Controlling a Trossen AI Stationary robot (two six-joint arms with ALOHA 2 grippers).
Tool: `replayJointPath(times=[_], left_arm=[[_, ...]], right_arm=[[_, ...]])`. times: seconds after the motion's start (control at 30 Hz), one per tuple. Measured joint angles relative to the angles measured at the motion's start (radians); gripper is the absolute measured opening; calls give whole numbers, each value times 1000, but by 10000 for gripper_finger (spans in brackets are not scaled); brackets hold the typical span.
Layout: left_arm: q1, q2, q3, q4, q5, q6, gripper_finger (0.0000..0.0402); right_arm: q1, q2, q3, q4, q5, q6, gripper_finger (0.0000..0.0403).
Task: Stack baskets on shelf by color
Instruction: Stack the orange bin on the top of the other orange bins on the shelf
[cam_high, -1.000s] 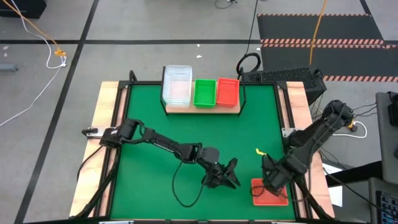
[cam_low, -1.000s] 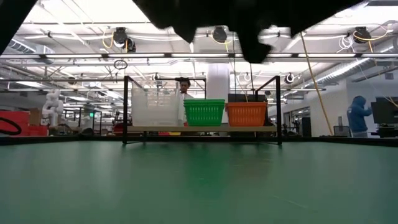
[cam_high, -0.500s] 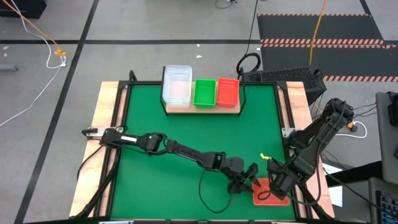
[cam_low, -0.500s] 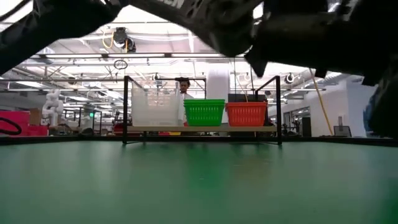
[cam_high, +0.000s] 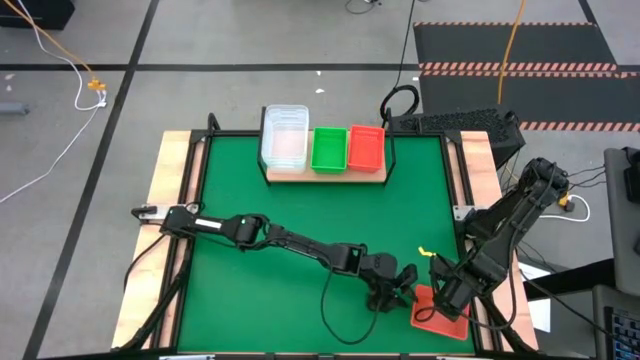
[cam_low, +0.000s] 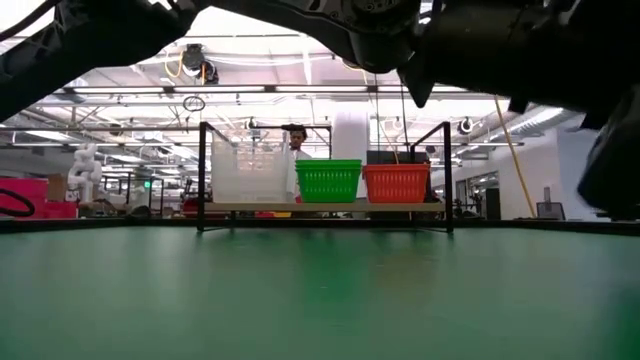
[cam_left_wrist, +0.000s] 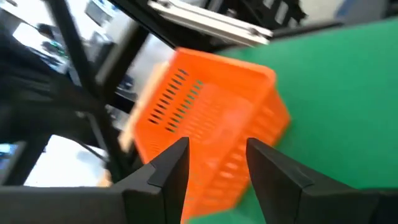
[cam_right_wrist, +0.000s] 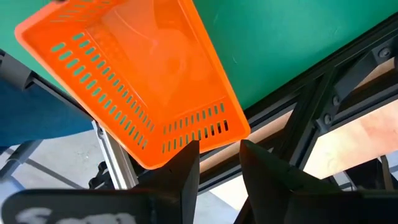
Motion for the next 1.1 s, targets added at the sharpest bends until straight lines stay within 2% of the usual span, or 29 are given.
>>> replayJointPath(times=[0.13,0.27,0.37,0.5,0.8,0.97,1.1], left_arm=[[-2,0,1,58,5,63,161],[-3,-2,1,-31,27,147,161],[0,-2,1,-44,29,147,161],[11,-2,1,36,35,115,161],[10,37,1,61,42,118,161],[15,76,1,191,-7,110,161],[20,80,1,187,-9,105,161]], right_arm=[[0,0,0,9,-4,2,112],[0,0,0,17,-5,2,112],[0,0,0,16,-5,1,112],[0,0,0,16,-8,2,112],[-1,-1,0,15,-87,29,112],[-1,-1,0,15,-84,28,112],[-1,-1,0,15,-83,28,112]])
